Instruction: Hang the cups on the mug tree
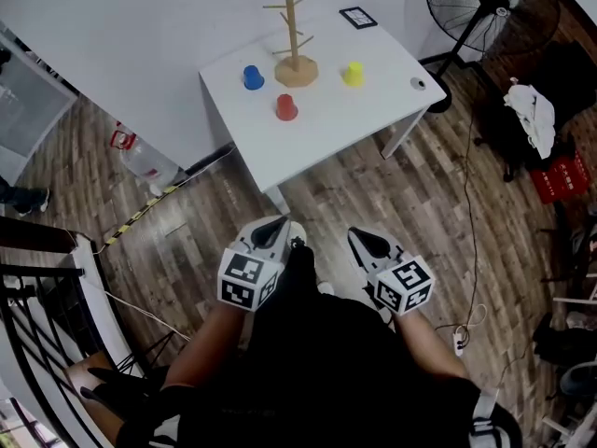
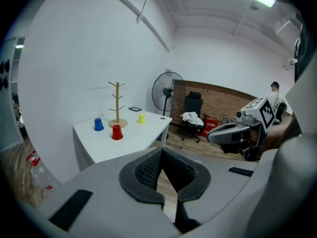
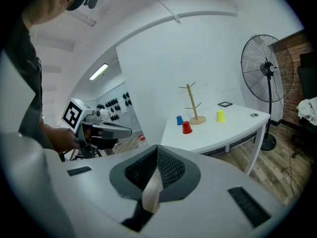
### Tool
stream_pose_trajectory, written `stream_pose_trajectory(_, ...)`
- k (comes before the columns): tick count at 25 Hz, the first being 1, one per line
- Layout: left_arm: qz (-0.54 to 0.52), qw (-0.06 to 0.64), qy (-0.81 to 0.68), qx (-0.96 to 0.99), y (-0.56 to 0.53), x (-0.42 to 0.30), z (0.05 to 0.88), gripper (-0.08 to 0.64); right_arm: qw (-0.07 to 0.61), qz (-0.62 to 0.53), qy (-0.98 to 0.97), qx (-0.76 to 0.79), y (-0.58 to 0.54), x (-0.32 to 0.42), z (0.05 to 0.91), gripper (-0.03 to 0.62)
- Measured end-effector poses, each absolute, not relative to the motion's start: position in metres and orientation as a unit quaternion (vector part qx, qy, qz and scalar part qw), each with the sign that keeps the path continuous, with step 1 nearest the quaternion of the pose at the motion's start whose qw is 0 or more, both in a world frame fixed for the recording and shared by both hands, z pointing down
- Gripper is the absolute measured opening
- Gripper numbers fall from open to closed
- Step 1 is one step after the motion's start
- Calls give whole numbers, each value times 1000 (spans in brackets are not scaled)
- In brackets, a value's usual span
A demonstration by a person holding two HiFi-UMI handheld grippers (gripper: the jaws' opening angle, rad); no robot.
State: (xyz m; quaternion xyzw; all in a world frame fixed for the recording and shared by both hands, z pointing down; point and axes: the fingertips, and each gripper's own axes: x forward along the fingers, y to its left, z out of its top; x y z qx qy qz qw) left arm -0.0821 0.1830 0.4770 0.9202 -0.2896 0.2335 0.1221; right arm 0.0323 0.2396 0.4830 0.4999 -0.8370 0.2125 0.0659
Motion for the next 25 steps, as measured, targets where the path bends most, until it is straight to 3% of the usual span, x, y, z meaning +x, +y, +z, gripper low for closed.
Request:
stream_pose_trajectory(8,209,104,-273,933,96,-52,465,12,89,205,-832,507,161,49,480,6)
stream_pose_trajectory(25,224,86,-265,934,-84,-73,477,12,150,174,-840,492,-15,23,474,6)
